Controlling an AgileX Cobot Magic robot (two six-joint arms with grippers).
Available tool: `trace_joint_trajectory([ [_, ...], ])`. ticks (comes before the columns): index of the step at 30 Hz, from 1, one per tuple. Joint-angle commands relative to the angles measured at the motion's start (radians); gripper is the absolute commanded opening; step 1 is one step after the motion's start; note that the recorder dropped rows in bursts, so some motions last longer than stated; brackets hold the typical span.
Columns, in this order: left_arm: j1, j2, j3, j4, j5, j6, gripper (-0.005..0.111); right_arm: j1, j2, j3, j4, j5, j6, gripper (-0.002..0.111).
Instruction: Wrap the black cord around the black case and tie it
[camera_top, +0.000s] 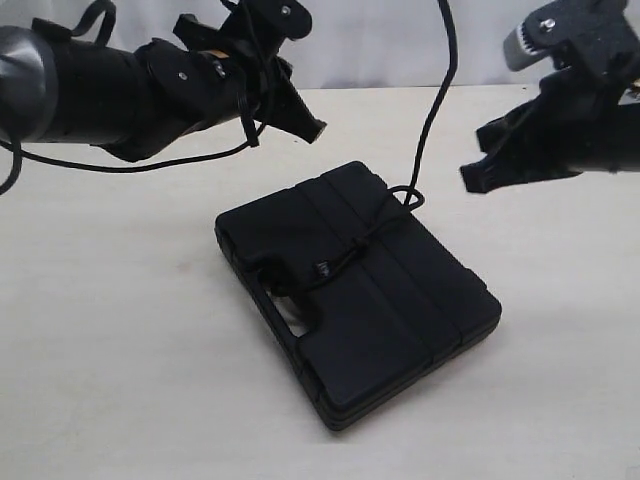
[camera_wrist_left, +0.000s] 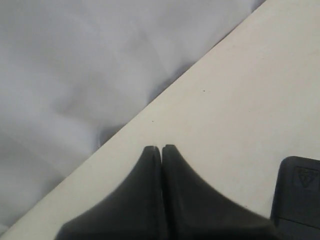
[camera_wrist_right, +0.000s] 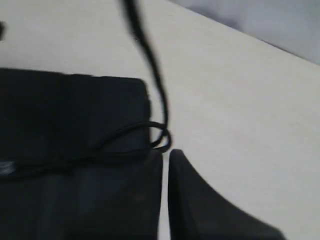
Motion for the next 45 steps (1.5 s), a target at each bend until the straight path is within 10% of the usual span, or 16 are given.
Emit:
trace_joint_trajectory([
  [1,0.002,-0.010,-0.007,-0.009,0.049,0.002,0.000,0.109,0.006,0.005,0.175,0.169,-0.249,0.004],
  [11,0.002,-0.019,-0.007,-0.019,0.118,0.002,0.000,0.113,0.213,-0.049,0.486,-0.260,-0.462,0.004],
  [26,0.002,-0.019,-0.007,-0.034,0.178,0.002,0.000,-0.371,0.429,-0.066,0.593,-0.232,-0.382,0.004],
  [37,0.002,-0.019,-0.007,-0.031,0.175,0.006,0.000,-0.223,0.384,-0.112,0.822,0.402,-0.923,0.004],
  [45,0.002,-0.019,-0.007,-0.031,0.186,0.006,0.000,-0.121,0.384,-0.112,1.286,0.071,-1.193,0.004],
])
